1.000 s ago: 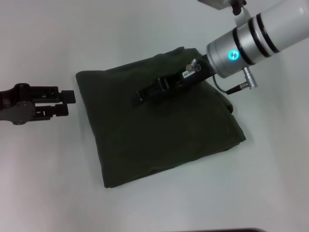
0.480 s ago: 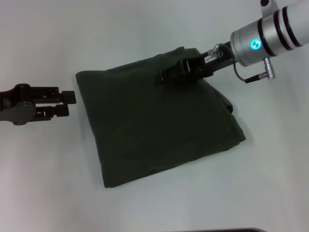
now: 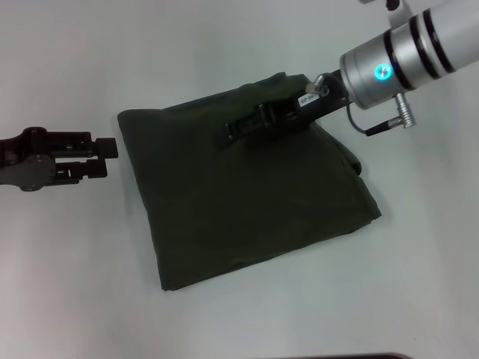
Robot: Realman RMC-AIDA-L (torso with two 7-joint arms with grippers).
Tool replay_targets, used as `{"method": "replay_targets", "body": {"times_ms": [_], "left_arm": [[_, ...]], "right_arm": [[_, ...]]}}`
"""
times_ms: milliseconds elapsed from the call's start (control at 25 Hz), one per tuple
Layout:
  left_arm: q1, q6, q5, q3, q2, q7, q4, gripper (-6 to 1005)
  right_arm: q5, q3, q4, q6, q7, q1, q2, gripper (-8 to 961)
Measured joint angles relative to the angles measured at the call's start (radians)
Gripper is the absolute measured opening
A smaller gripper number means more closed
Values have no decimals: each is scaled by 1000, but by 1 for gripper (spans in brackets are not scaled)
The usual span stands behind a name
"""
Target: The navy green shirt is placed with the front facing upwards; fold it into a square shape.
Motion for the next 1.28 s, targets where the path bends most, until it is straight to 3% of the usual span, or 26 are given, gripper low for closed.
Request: {"method": "replay_targets", "body": {"times_ms": [200,600,1120,1280], "left_arm": [[0,0,3,0,-1,2,-1,584],[8,3,2,0,-3,4,2,584],[2,-1,5,0,1,4,-2,584],[2,-1,5,0,1,3,-2,584]], "right_arm": [[-5,-9,0,63,-8,-3,21,837],[-47,-5,4,177,-10,-30,24,838],[-53,84,-79,149,-6,-69,0,838],[-61,91,-82,157,-3,-75,-19,838]]}}
